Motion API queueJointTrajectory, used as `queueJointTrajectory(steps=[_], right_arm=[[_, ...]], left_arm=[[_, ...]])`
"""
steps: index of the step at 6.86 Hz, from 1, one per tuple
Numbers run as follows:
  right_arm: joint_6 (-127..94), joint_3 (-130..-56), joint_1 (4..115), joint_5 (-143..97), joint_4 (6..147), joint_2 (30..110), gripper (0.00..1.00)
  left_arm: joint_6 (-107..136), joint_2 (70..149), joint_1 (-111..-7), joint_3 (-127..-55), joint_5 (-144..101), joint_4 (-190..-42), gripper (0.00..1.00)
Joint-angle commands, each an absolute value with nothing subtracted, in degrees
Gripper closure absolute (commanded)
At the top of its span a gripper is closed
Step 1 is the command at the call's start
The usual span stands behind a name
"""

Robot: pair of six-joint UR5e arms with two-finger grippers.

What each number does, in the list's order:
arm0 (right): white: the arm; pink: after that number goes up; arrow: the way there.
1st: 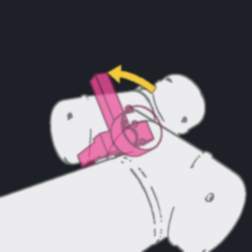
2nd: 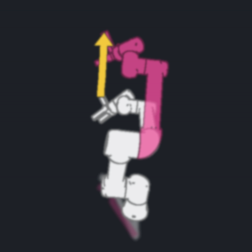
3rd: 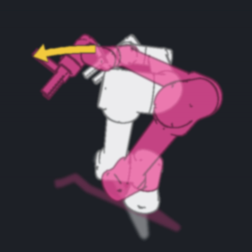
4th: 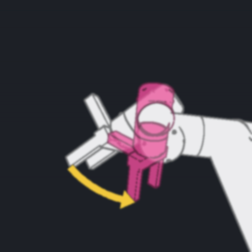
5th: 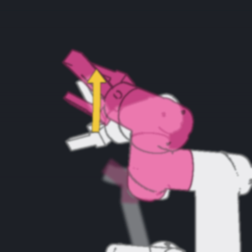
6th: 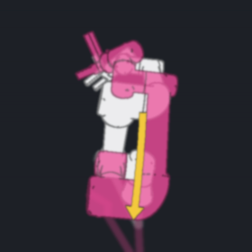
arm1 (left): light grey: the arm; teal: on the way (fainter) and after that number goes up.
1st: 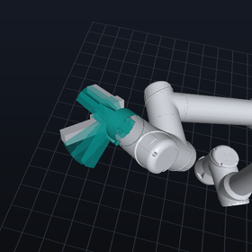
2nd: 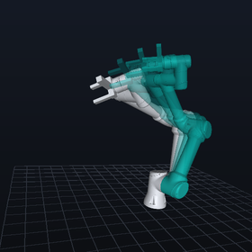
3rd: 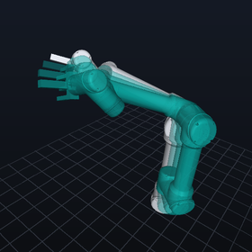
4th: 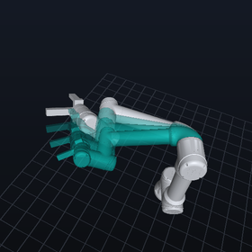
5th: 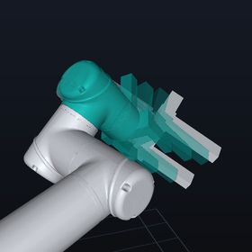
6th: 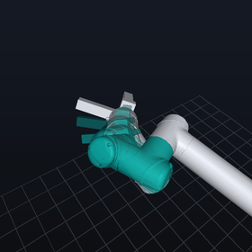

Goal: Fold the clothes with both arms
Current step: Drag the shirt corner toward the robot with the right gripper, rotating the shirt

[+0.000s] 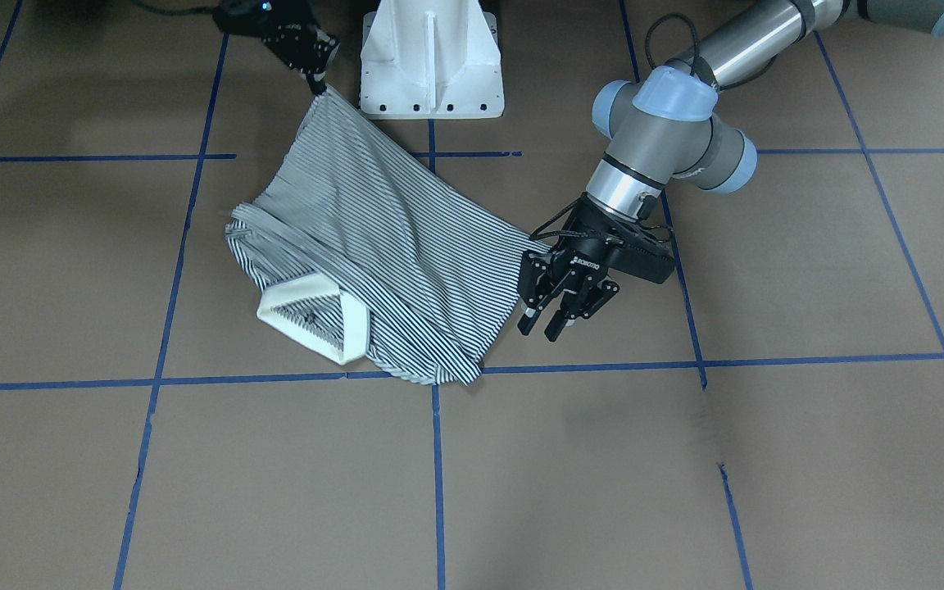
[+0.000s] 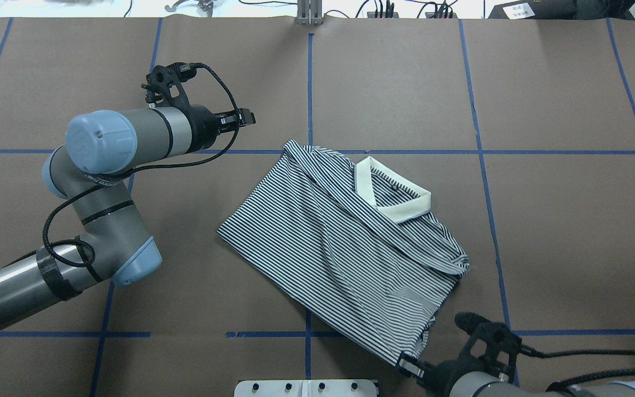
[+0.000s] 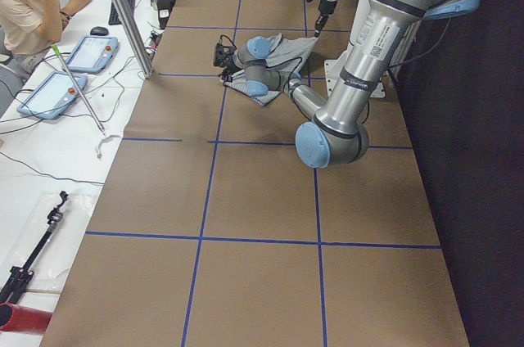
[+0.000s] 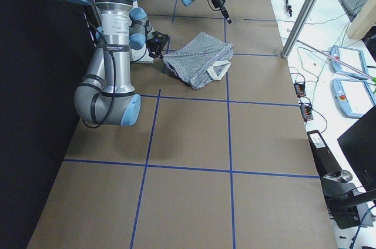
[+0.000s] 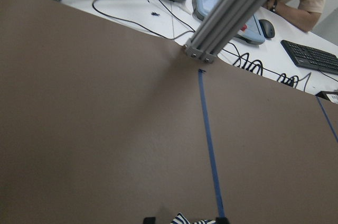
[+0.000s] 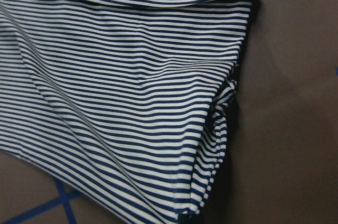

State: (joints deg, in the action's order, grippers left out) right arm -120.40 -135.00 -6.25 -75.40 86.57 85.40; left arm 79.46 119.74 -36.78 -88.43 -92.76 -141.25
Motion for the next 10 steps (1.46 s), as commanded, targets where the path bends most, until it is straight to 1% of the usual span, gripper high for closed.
queueJointTrajectory(steps=[1,2,3,4,5,6,7,8,10], right_arm=[[-124.53,-136.23,-12.2,-75.41,89.02,87.09,1.0],[-129.76,-136.32,-13.87,-73.32,92.6,87.27,0.02],[-130.07,-137.62,-13.54,-70.17,94.72,87.1,0.0],[-128.16,-142.42,-7.97,-70.83,94.83,86.93,0.0],[-118.4,-142.99,-1.91,-73.97,94.75,86.66,0.0],[-108.73,-142.82,6.68,-82.18,94.4,85.44,0.0],[-99.58,-141.17,14.6,-88.96,94.31,82.99,0.0],[-92.88,-137.76,20.68,-92.69,94.22,80.88,0.0],[-88.16,-129.15,28.62,-96.67,94.13,75.0,0.0]], left_arm=[[80.42,117.97,-36.12,-88.85,-98.49,-140.45,0.52],[82.07,114.99,-36.04,-92.51,-102.7,-140.01,0.51],[83.57,112.52,-36.04,-95.77,-105.27,-136.88,0.5],[83.76,110.93,-36.04,-100.06,-105.38,-130.76,0.47],[87.07,109.87,-35.95,-105.15,-105.38,-122.95,0.45],[89.97,109.86,-34.9,-106.86,-105.21,-118.61,0.45],[91.91,109.86,-32.8,-106.87,-104.77,-117.87,0.45],[93.5,109.95,-31.3,-106.96,-104.68,-115.51,0.43],[95.36,110.65,-24.3,-106.71,-100.49,-111.98,0.43]])
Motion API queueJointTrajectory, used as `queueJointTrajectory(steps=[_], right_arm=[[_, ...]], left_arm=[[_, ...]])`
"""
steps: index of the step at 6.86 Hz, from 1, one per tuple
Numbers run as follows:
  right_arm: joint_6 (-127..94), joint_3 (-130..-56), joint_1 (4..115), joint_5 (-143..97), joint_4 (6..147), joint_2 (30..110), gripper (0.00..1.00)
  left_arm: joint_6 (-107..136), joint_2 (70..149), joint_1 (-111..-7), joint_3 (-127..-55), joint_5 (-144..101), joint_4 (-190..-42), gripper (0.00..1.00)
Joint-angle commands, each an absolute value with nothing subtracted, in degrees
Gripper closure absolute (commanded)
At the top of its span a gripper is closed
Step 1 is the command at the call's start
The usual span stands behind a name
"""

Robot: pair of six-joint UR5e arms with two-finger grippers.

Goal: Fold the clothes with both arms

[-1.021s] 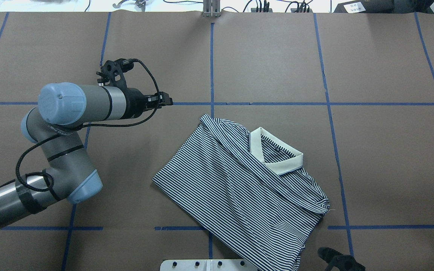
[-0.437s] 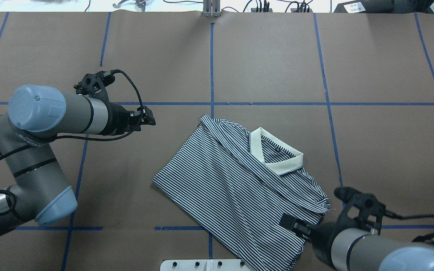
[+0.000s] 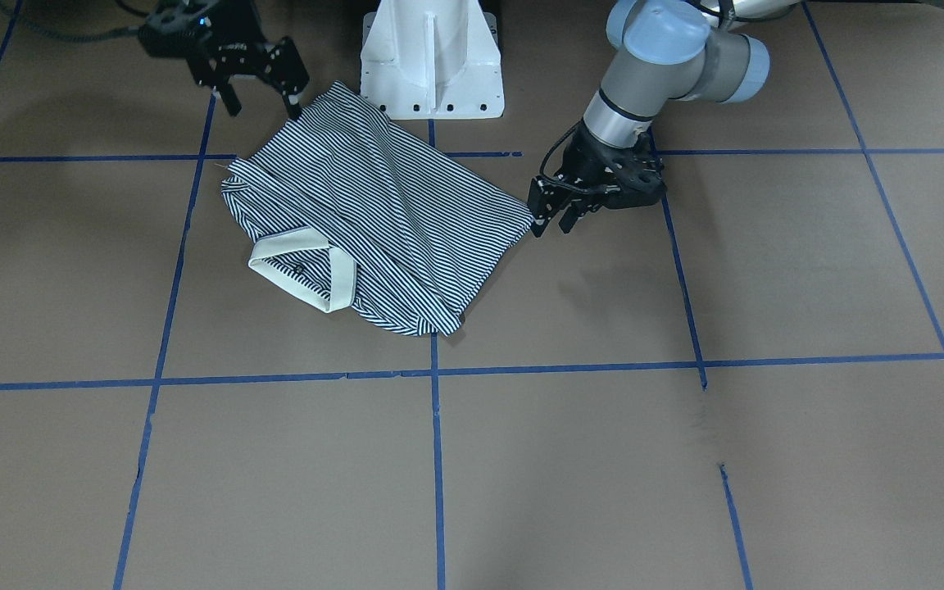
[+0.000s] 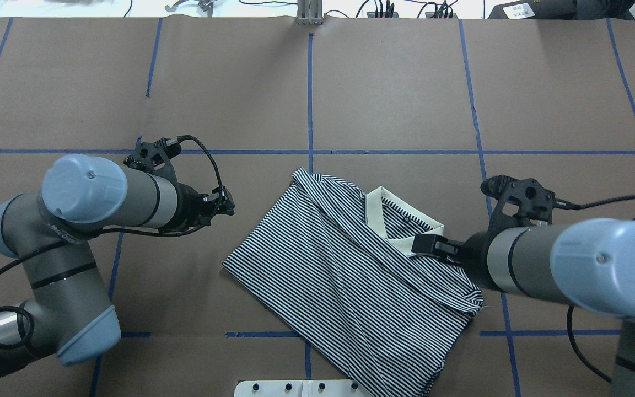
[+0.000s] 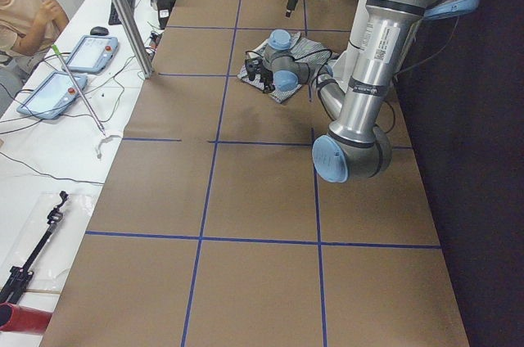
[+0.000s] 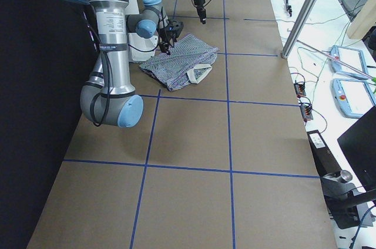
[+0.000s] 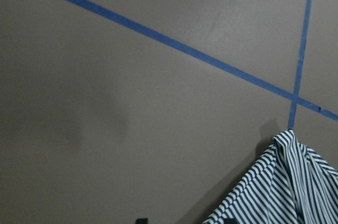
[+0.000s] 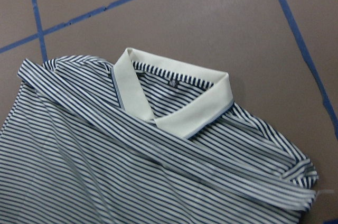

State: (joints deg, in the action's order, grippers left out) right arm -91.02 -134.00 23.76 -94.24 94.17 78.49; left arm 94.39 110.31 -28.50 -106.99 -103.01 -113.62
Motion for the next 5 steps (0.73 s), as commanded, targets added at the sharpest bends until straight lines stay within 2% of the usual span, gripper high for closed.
queueJointTrajectory(steps=[1,5], right_arm=[[-88.59,-128.68,28.83,-96.77,94.13,74.27,0.0],[-88.33,-128.58,28.83,-96.94,94.13,74.27,0.0]], left_arm=[[95.36,111.44,-22.78,-106.26,-100.37,-111.62,0.43],[95.45,111.53,-21.45,-105.22,-98.54,-106.79,0.43]])
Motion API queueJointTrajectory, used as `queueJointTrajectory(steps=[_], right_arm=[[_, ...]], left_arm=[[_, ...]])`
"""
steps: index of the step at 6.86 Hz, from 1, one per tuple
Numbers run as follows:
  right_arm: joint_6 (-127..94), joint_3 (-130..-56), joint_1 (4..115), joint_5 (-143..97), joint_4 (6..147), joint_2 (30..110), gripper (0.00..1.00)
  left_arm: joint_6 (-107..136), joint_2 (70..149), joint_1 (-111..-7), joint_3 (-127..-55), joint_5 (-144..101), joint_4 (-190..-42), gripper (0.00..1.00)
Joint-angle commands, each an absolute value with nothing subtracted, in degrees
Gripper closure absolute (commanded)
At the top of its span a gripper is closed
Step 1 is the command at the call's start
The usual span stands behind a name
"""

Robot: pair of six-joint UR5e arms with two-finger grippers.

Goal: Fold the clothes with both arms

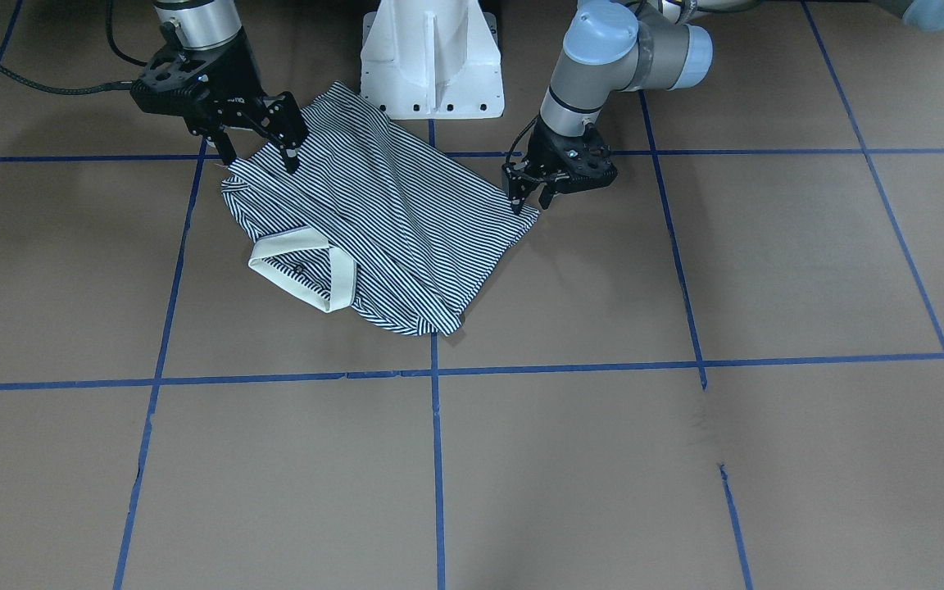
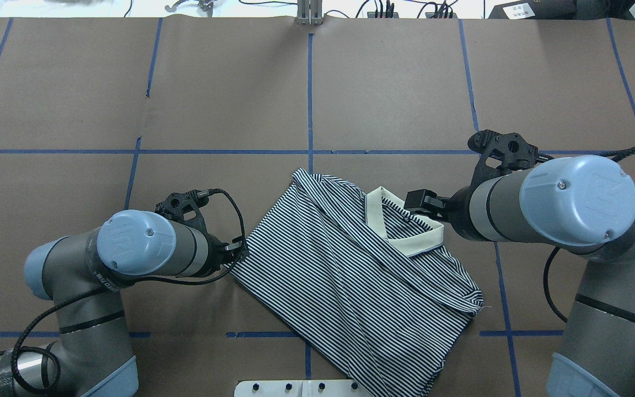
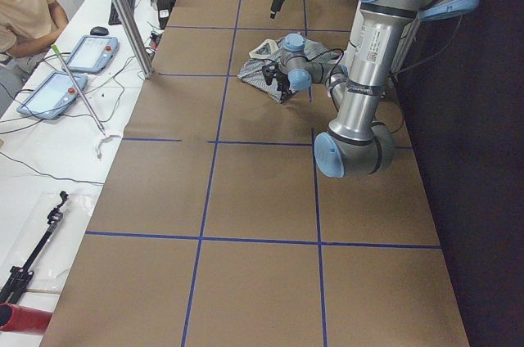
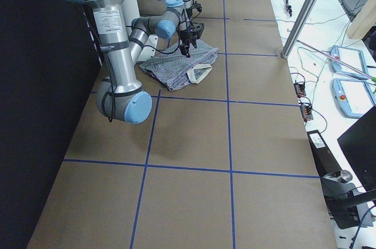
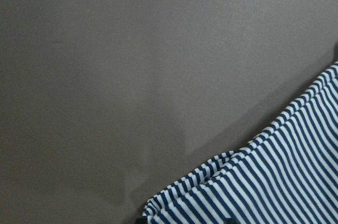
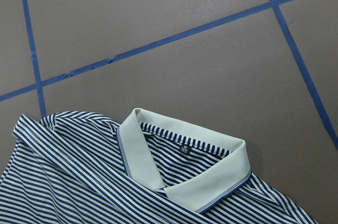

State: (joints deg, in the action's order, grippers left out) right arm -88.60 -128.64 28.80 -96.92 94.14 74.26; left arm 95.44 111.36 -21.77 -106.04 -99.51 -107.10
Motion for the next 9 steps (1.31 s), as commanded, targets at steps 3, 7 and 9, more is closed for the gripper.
queueJointTrajectory(steps=[3,7,9], right_arm=[[-89.03,-128.85,28.92,-96.77,94.13,74.44,0.0],[-89.12,-128.85,28.83,-96.85,94.13,74.36,0.0],[-89.12,-129.28,28.83,-96.94,94.13,74.27,0.0]], left_arm=[[95.36,112.23,-21.36,-104.41,-97.74,-106.79,0.49],[93.79,111.54,-22.57,-105.2,-96.07,-106.61,1.0],[77.43,112.23,-29.67,-103.02,-96.06,-105.55,1.0]])
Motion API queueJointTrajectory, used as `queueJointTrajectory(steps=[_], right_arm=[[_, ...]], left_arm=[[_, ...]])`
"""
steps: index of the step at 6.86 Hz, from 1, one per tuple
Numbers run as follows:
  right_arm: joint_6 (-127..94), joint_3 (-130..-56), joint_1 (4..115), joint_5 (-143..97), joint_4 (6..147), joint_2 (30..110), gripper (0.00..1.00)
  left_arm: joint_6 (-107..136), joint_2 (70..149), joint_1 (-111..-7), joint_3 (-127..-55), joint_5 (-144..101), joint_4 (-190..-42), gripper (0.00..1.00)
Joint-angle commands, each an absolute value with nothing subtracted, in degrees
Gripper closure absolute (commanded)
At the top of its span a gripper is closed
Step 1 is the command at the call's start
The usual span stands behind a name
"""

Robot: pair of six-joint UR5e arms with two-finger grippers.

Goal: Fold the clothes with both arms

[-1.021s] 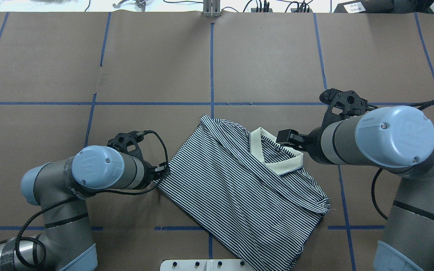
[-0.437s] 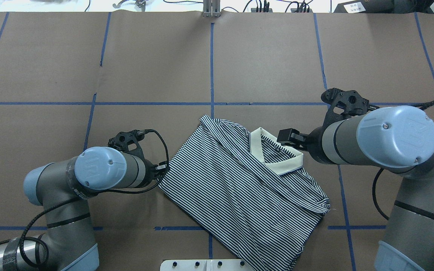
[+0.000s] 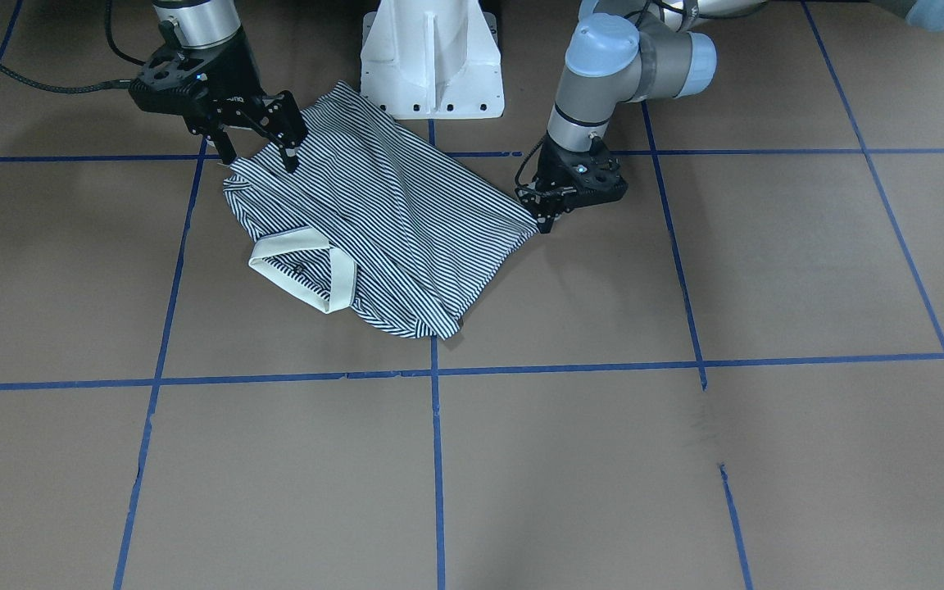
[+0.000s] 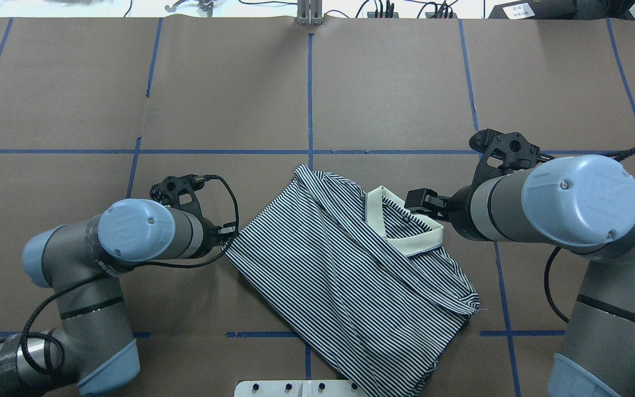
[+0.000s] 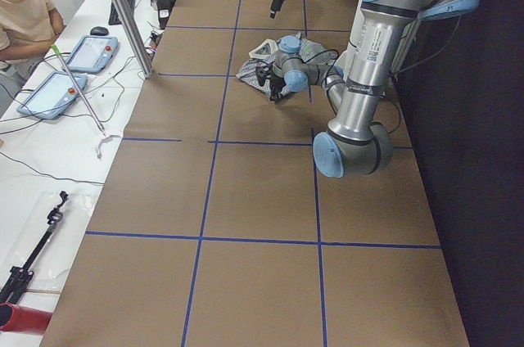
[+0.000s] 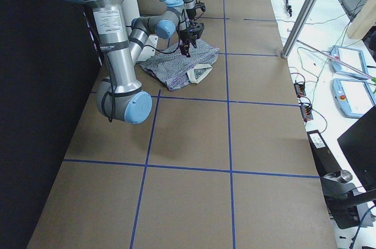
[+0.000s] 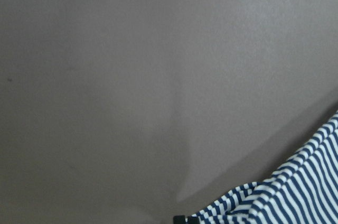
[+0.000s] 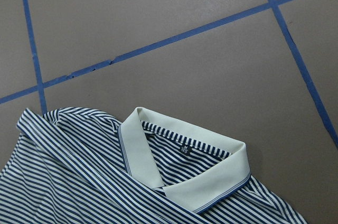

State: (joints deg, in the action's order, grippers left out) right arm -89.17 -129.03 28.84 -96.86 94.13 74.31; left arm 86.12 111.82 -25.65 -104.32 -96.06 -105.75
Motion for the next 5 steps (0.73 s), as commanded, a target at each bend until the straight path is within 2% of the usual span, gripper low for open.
queueJointTrajectory(steps=[1,2,5], right_arm=[[-89.12,-129.46,28.92,-97.81,94.13,74.18,0.0],[-89.03,-129.55,29.26,-98.78,94.04,74.18,0.0],[-88.86,-129.55,30.14,-99.58,94.04,74.09,0.0]], left_arm=[[73.78,114.67,-34.84,-99.18,-96.15,-107.64,1.0],[72.0,119.57,-39.76,-92.88,-96.33,-110.8,1.0],[72.33,137.23,-46.4,-61.8,-96.51,-126.86,1.0]])
